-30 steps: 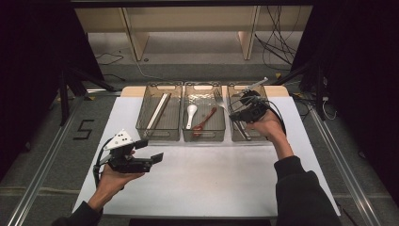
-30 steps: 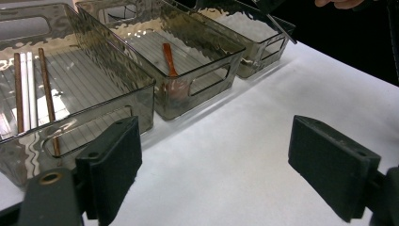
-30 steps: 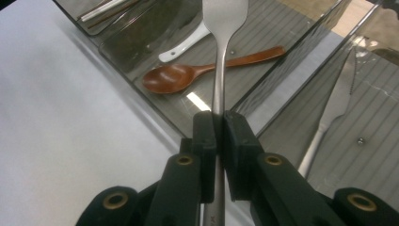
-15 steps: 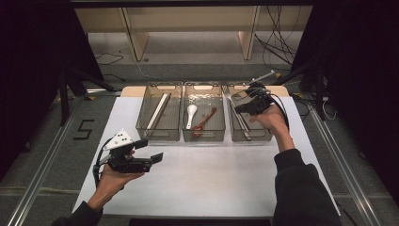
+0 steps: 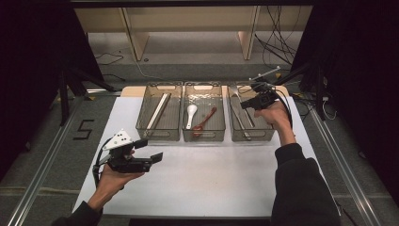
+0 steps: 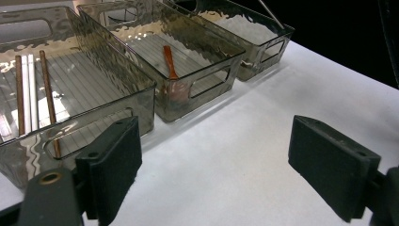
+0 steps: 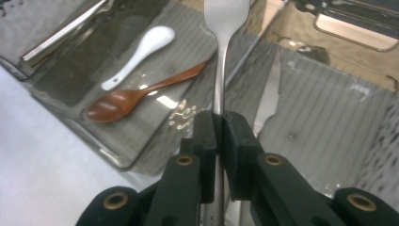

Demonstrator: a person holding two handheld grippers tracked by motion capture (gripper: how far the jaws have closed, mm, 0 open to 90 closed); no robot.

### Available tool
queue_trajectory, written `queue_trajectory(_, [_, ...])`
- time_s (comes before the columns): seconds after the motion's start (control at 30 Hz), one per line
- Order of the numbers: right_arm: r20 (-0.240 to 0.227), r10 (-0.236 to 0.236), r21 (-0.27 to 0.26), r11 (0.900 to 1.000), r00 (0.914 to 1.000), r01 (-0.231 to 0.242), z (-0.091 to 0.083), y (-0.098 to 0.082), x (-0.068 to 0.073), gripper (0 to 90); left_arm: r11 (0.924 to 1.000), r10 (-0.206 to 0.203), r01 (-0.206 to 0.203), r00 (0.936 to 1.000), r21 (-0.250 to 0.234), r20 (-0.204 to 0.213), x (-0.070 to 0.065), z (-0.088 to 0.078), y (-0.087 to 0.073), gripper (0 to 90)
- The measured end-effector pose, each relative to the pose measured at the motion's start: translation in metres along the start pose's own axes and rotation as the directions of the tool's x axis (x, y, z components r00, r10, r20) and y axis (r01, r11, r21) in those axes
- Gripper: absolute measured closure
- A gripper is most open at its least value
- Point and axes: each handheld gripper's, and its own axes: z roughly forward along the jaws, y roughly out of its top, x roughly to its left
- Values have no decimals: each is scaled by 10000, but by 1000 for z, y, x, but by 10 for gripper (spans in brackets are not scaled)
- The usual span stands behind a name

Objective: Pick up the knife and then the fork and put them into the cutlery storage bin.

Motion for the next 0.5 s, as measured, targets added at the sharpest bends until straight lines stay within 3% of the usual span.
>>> queue_trajectory(0.5, [414, 568, 108, 9983, 9975, -573, 6, -2, -15, 848, 10000, 92, -92, 10000, -31, 32, 0, 0, 0, 168])
